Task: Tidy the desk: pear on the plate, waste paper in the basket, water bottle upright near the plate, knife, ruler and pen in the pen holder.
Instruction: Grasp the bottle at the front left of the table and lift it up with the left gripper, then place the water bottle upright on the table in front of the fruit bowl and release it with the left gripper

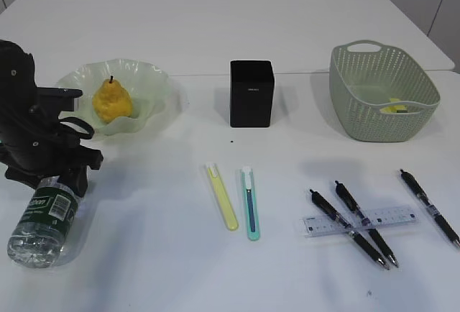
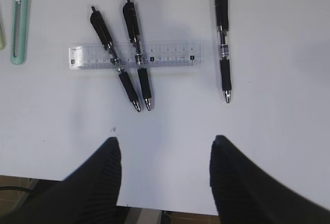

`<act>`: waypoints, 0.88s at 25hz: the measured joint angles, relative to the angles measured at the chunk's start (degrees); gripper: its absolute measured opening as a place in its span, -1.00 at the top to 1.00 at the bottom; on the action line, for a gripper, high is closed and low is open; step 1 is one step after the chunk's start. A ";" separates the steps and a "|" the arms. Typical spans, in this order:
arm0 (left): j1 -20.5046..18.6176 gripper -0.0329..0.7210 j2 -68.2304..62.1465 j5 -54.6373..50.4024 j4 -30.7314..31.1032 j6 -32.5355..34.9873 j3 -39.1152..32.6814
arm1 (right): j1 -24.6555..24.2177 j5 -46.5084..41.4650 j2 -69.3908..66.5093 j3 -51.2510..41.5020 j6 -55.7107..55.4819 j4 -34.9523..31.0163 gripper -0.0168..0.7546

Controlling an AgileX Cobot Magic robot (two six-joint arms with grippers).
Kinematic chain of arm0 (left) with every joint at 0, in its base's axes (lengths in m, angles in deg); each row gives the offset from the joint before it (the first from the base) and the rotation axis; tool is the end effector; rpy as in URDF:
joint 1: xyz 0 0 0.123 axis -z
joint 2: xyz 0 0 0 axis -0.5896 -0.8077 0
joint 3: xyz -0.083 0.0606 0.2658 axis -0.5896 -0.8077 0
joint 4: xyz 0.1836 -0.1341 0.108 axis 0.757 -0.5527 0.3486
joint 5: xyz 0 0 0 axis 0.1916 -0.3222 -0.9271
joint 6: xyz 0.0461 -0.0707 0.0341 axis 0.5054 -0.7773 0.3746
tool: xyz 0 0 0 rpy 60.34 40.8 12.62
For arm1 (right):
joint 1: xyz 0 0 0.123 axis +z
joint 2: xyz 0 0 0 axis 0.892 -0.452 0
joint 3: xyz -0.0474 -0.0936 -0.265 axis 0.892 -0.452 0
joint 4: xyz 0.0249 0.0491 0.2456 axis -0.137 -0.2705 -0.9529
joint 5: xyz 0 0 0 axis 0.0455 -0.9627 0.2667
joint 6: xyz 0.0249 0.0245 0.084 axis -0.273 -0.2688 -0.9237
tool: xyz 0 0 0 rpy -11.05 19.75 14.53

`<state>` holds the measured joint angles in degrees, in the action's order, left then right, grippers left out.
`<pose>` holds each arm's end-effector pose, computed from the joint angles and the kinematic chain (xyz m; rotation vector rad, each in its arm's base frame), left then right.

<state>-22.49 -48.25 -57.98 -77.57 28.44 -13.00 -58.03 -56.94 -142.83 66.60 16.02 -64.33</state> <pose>0.3417 -0.0789 0.1399 0.0259 2.9497 -0.0007 0.2068 0.0224 0.3178 -0.1065 2.7706 0.0882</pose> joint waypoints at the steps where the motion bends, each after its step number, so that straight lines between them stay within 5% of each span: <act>1: 0.00 -0.18 0.00 0.59 0.00 0.00 0.00 | 0.00 0.00 0.00 0.00 0.00 0.00 -0.11; 22: 0.00 -0.17 28.54 24.87 2.64 -0.14 -22.69 | 0.00 0.00 0.00 0.00 0.00 0.00 -0.11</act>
<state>-22.49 -19.71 -33.12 -74.93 28.30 -35.69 -58.03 -56.94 -142.83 66.60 16.02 -64.33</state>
